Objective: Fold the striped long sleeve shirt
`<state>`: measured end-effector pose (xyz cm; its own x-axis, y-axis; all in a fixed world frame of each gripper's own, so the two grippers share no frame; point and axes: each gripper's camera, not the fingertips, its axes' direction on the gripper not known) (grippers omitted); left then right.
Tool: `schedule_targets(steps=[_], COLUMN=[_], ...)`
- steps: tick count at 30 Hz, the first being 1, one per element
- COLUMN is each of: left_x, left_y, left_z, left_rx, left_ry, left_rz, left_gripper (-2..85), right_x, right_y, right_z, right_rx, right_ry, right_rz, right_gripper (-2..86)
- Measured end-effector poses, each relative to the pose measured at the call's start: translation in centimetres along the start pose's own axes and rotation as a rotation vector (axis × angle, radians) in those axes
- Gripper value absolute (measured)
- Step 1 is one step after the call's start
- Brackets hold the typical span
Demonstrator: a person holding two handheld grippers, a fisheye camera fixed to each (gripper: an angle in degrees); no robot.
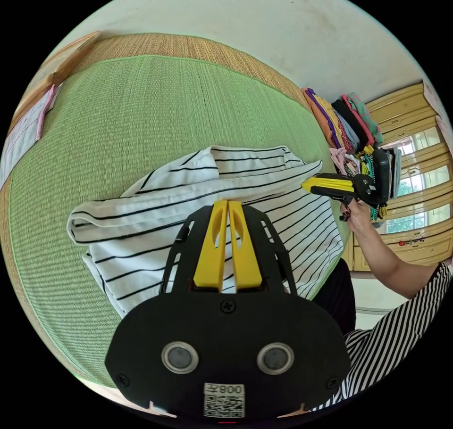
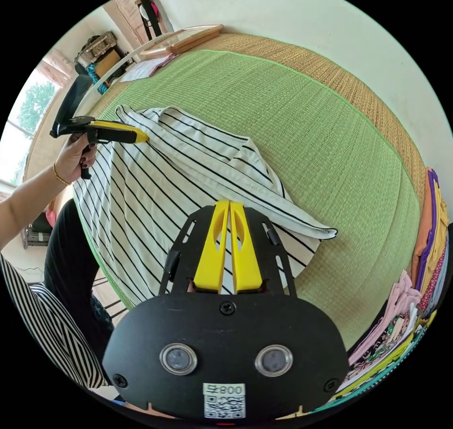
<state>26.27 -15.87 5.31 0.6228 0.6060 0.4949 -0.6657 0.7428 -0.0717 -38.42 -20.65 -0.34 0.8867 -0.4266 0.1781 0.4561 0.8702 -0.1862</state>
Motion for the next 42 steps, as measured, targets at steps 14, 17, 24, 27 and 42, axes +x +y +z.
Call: schedule_targets(steps=[14,17,24,27,42], left_x=[2.8,4.2,4.3,3.5,-0.3], left_y=[-4.1,-2.2,-0.8,-1.6,5.4], left_z=[-5.1,-5.0,-3.7,-4.8,-11.7], left_rx=[0.128,0.098,-0.041,-0.008,0.083], left_ry=[-0.013,0.038,-0.058,-0.1,-0.241], left_rz=[0.043,0.095,0.122,0.108,0.041], left_gripper=[0.1,0.1,0.1,0.1,0.0], right_x=[1.3,0.6,0.8,1.4,4.9], right_y=[-3.6,-2.4,-0.6,0.1,6.7], right_z=[-4.9,-5.4,-5.1,-5.4,-7.6], right_rx=[0.108,0.112,0.086,0.093,0.14], right_ry=[-0.007,-0.031,-0.067,-0.086,-0.07], right_rz=[0.099,0.093,0.115,0.13,0.203], right_gripper=[0.0,0.0,0.1,0.1,0.0])
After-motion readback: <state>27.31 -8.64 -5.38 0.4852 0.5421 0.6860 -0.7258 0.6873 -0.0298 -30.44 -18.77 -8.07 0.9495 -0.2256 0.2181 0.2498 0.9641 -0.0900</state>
